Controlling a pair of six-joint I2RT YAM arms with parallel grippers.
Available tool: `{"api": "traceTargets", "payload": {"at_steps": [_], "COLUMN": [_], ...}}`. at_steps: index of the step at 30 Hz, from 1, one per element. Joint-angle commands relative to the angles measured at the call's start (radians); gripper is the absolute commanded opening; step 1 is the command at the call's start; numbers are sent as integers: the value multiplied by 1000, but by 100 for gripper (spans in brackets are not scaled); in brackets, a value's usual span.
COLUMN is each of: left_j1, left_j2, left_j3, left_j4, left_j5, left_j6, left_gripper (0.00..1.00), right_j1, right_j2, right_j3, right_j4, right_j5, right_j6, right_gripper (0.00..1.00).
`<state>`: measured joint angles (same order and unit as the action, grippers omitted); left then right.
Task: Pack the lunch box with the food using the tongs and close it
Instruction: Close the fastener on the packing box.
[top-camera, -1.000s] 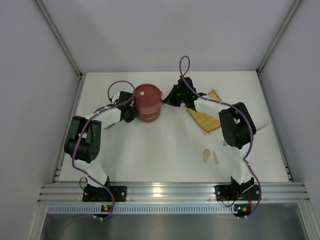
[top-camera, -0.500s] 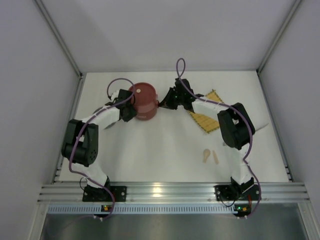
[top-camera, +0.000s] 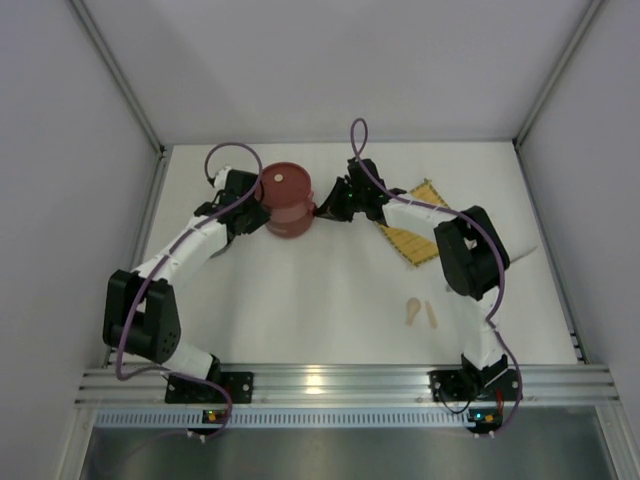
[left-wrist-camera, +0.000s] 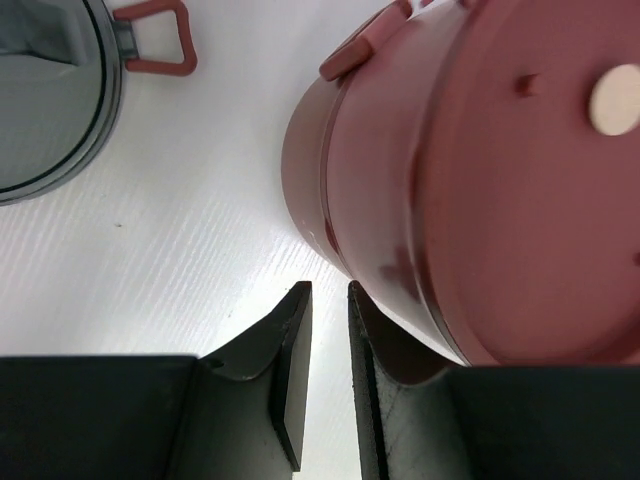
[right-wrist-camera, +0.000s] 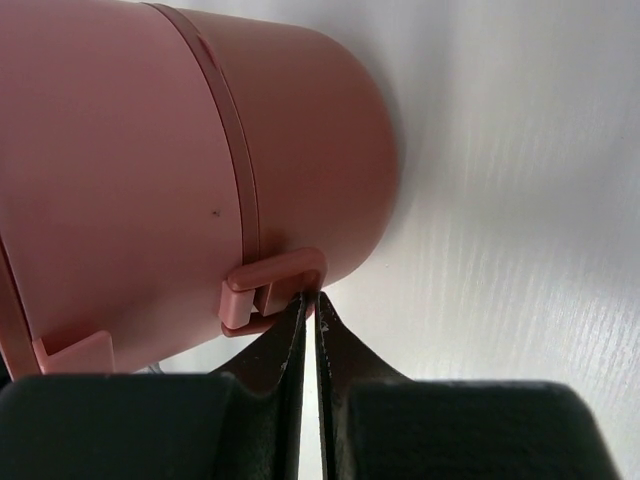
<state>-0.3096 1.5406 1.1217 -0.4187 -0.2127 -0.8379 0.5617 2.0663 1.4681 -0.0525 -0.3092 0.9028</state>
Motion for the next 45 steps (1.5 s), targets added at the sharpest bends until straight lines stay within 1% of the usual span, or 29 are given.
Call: {"api": "traceTargets", "payload": {"at_steps": [1,6,11,16,17,18,19,20,25,34,37,40,45], "left_j1": [-3,-3,-2,4,6,15,23,30,79,133,156,164,191], "left_j2": [-79,-109,-54,42,85,131,131,166,242,351,397,459,525], "left_j3": [9,72,165,352,387,453,484,528,573,648,661,708,696], "left_j4": [-32,-23,-3,-32,-43,-66,-66,-84,-72,-71,-64,-87,-65], "left_j5": [-39,-39,-54,-132,-158,-171,-175,-171,-168,-198,-168,-166,-143], "left_j6": [22,20,20,40,45,55,54,53,45,57,57,57,48], "left_gripper": [27,27,27,28,28,28,28,28,28,28,29,28,28], "right_j1": [18,12,1,1,1,1,1,0,0,0,0,0,0], "right_j2": [-3,-12,-6,15,18,17,15,14,14,9,12,18,38], "right_j3": [1,27,92,139,146,149,150,152,153,123,126,138,178], "right_j4": [-179,-220,-297,-334,-339,-349,-349,-352,-363,-342,-339,-337,-348], "right_j5": [51,76,99,104,105,108,110,110,111,110,107,108,108], "right_j6": [-22,-44,-71,-81,-82,-87,-90,-94,-107,-99,-96,-93,-81], "right_gripper": [3,4,3,3,3,3,3,3,3,3,3,3,3]}}
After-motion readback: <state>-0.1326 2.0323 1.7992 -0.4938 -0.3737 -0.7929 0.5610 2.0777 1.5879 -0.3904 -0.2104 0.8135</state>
